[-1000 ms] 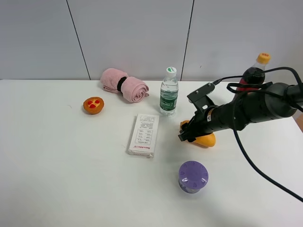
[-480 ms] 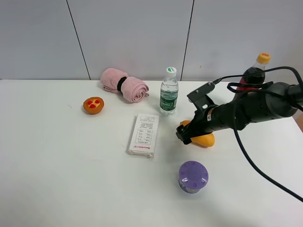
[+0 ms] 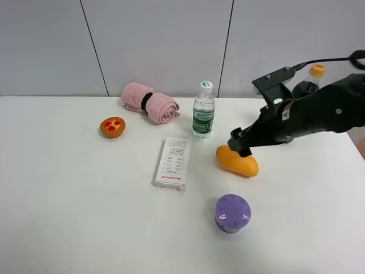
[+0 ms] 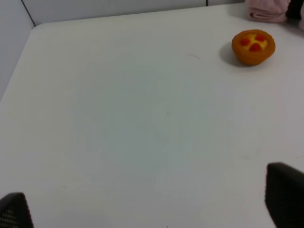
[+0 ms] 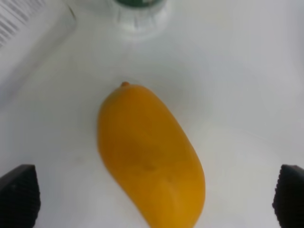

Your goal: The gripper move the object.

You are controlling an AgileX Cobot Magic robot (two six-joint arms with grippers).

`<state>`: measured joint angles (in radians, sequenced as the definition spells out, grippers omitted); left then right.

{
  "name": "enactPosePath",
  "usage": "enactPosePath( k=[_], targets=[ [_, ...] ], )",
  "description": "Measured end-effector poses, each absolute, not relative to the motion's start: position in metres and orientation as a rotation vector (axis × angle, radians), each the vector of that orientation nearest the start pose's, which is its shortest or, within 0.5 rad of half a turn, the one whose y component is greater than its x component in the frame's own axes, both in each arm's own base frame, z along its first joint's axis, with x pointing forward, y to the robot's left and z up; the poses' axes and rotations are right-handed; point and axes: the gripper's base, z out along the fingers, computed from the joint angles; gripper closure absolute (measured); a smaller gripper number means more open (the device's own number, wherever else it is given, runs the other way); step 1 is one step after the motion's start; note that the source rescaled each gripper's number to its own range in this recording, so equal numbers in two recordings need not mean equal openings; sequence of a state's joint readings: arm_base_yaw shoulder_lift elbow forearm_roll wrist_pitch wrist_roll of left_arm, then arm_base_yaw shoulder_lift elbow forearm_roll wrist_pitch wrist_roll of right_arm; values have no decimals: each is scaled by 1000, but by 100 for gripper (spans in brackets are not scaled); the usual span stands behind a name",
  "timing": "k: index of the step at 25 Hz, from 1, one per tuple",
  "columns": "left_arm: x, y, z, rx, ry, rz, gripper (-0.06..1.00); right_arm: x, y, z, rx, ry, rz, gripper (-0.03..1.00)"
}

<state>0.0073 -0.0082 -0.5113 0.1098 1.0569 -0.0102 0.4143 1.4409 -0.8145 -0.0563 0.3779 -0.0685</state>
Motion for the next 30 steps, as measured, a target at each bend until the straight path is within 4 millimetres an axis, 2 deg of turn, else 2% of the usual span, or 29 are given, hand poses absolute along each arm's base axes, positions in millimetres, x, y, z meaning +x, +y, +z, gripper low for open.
enactPosePath(
  k=[3, 7, 12, 15, 20, 23, 27, 30],
  targets=[
    [-8, 9, 281, -24, 2018, 129, -6, 247, 109, 260, -605, 2409, 139, -3],
    [-8, 9, 281, -24, 2018, 129, -6, 229, 110, 301, -618, 2473, 189, 5],
    [-8, 9, 281, -24, 2018, 129, -6, 212, 113, 343, -663, 2589, 258, 8],
    [-8, 9, 281, -24, 2018, 129, -6, 207, 114, 365, -664, 2613, 285, 8],
    [-8, 9, 281, -24, 2018, 129, -6, 208, 112, 401, -630, 2512, 277, 8],
    [-8, 9, 281, -24, 2018, 129, -6, 211, 96, 417, -538, 2471, 244, 8],
    [-8, 9, 281, -24, 2018, 129, -6, 215, 52, 433, -320, 2437, 107, 8],
    [-8, 9, 281, -24, 2018, 129, -6, 209, 19, 441, -147, 2413, 26, 8]
  ],
)
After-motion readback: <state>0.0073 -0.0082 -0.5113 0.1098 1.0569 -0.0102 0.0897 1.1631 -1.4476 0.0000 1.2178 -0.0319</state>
